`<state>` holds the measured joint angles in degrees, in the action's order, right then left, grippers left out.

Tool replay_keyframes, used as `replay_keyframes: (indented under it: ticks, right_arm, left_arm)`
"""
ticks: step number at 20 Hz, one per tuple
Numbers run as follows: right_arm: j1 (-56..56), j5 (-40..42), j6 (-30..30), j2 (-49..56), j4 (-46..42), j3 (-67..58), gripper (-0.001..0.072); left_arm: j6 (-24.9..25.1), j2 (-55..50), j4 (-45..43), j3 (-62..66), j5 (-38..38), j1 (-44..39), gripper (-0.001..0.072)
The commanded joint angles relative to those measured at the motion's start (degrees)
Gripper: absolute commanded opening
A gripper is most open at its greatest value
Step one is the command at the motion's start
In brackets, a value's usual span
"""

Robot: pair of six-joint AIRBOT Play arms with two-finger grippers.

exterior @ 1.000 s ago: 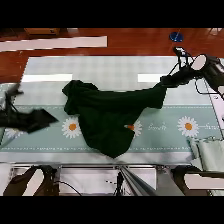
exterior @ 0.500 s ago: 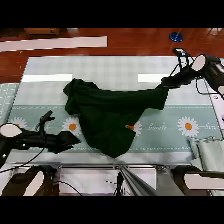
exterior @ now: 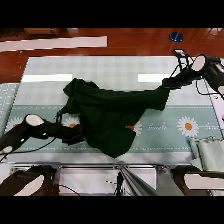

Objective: Fold the shirts.

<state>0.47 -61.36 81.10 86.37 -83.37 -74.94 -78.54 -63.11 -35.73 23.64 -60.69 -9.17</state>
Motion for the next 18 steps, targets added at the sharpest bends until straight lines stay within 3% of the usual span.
replay_keyframes:
  ticks: [1, 4, 5, 6, 7, 8, 13, 18]
  right_arm:
    - [0.04, -0.46, 0.04, -0.07, -1.29, 0.00, 0.0027]
    - [0.04, -0.39, 0.04, -0.04, -1.42, 0.00, 0.0027]
    - [0.04, -0.44, 0.04, -0.07, -1.42, 0.00, 0.0027]
    - [0.04, -0.52, 0.04, -0.07, -1.49, 0.00, 0.0027]
    - [0.04, -0.66, 0.04, -0.07, -1.66, 0.00, 0.0027]
    - [0.04, -0.87, 0.04, -0.07, -1.88, 0.00, 0.0027]
    - [-0.81, -1.31, 0.11, -1.88, -3.15, 0.00, 0.0027]
    - [-4.79, -1.42, 0.31, -14.05, -3.13, 0.00, 0.0027]
  left_arm:
    - [2.10, -8.35, 0.37, 5.07, 0.39, -2.86, 0.0709]
    - [3.06, -15.23, 0.39, 9.55, -1.36, -4.20, 0.0702]
    - [2.84, -17.14, 0.44, 11.23, -1.51, -4.20, 0.0538]
    - [2.89, -18.36, 0.42, 12.79, -1.55, -4.17, 0.0273]
    - [3.39, -19.19, 0.42, 14.38, -1.53, -4.17, 0.0062]
    - [4.76, -19.39, 0.42, 15.89, -1.51, -4.17, 0.0024]
    - [7.76, -16.92, 0.39, 24.70, -8.94, -1.86, 0.0021]
    - [8.44, -1.88, 0.39, 39.21, -13.00, 3.30, 0.0021]
